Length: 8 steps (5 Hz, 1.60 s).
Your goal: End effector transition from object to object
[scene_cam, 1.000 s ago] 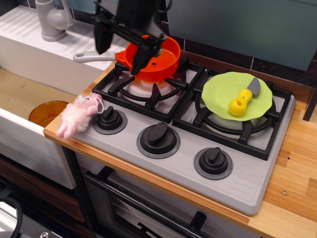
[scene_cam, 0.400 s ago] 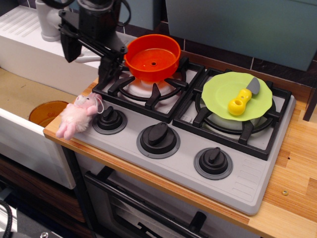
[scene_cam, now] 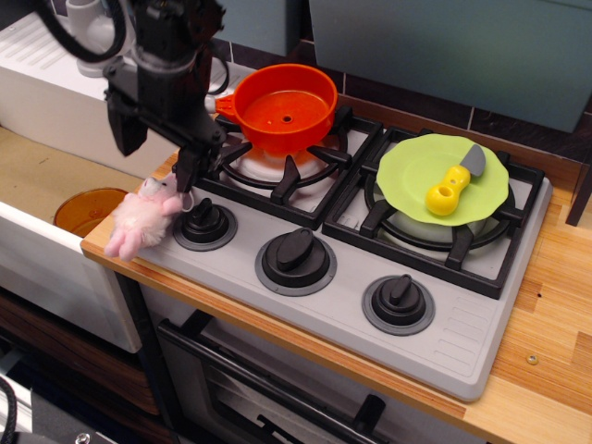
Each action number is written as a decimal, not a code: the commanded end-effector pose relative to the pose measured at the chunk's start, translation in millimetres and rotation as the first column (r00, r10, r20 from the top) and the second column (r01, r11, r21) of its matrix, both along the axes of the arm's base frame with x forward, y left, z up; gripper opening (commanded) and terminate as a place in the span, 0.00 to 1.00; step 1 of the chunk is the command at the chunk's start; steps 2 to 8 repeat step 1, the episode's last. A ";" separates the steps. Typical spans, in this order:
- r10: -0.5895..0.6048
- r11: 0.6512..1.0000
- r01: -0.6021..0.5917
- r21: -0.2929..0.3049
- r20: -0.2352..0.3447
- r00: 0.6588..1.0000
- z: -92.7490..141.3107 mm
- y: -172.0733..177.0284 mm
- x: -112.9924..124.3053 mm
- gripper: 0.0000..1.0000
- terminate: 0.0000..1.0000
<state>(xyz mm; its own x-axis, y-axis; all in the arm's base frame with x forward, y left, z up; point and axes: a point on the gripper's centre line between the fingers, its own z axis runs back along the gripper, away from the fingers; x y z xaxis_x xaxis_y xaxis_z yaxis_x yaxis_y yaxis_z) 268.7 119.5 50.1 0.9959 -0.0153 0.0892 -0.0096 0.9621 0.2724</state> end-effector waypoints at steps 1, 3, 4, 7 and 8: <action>0.022 1.000 -0.021 -0.014 0.026 0.999 -13.0 2.0 -5.7 1.00 1.00; 0.022 1.000 -0.021 -0.014 0.026 0.999 -13.0 2.0 -5.7 1.00 1.00; 0.022 1.000 -0.021 -0.014 0.026 0.999 -13.0 2.0 -5.7 1.00 1.00; 0.022 1.000 -0.021 -0.014 0.026 0.999 -13.0 2.0 -5.7 1.00 1.00; 0.022 1.000 -0.021 -0.014 0.026 0.999 -13.0 2.0 -5.7 1.00 1.00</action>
